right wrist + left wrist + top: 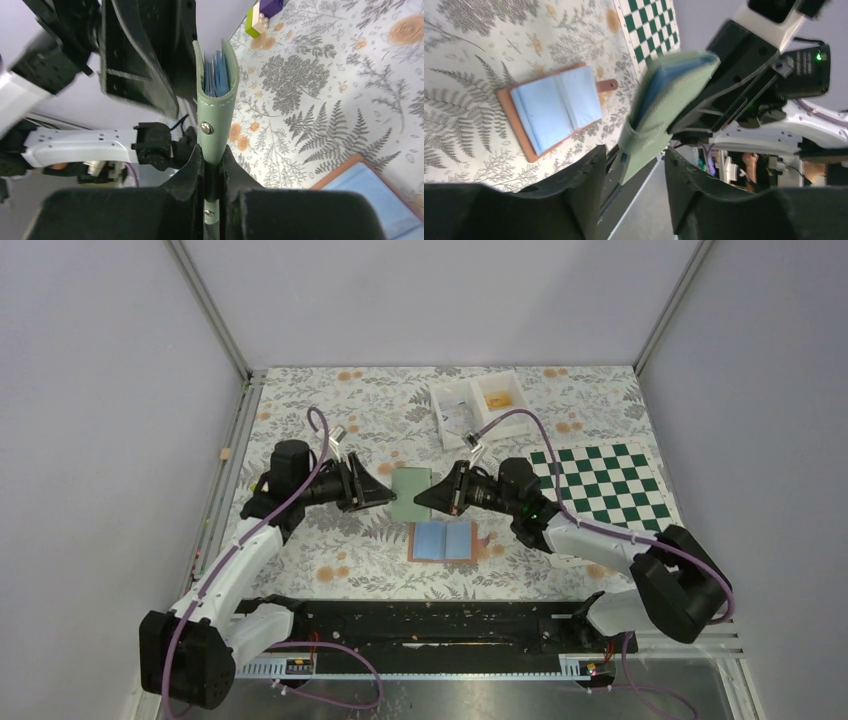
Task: Take the credit cards out of the card holder
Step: Open the card holder.
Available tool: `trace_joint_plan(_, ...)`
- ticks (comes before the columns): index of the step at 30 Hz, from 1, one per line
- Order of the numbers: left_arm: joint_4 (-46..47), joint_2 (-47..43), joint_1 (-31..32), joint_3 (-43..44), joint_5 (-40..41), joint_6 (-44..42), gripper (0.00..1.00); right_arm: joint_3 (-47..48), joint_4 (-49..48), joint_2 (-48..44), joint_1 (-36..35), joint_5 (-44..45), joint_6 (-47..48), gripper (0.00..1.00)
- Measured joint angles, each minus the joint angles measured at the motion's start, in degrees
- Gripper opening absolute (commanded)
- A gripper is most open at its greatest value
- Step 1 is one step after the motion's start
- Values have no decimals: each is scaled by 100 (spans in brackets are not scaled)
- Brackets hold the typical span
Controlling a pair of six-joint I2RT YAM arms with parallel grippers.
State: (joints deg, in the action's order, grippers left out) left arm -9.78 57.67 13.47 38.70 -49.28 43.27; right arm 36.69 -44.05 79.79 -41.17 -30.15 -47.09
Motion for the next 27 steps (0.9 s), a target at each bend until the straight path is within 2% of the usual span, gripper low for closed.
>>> trace_joint_plan(3, -726, 109, -2, 610, 286, -295, 58, -15, 568, -459, -136, 376, 1029, 0)
trace_joint_plan(6, -1237, 129, -2, 1266, 560, -437, 64, 105, 1434, -1043, -393, 1137, 2625, 0)
trace_joint_plan(8, -1353, 85, 0, 1471, 660, -389, 68, 149, 1611, -1263, -490, 1602, 3679, 0)
trace_joint_plan(13, -1325, -72, 175, 1534, 807, 79, 73, -299, 1209, -1545, -640, 2647, 5786, 0)
trace_joint_plan(19, -1134, 90, 839, 1587, 951, 503, 77, -393, 675, -1172, -1390, 4050, 7989, 0)
trace_joint_plan(25, -1032, 358, 1237, 1687, 1423, 723, 79, -391, -129, -592, -2087, 5062, 9600, 0)
trace_joint_plan(27, -946, 413, 1246, 1687, 1547, 787, 75, -391, -297, -433, -2258, 5248, 9919, 0)
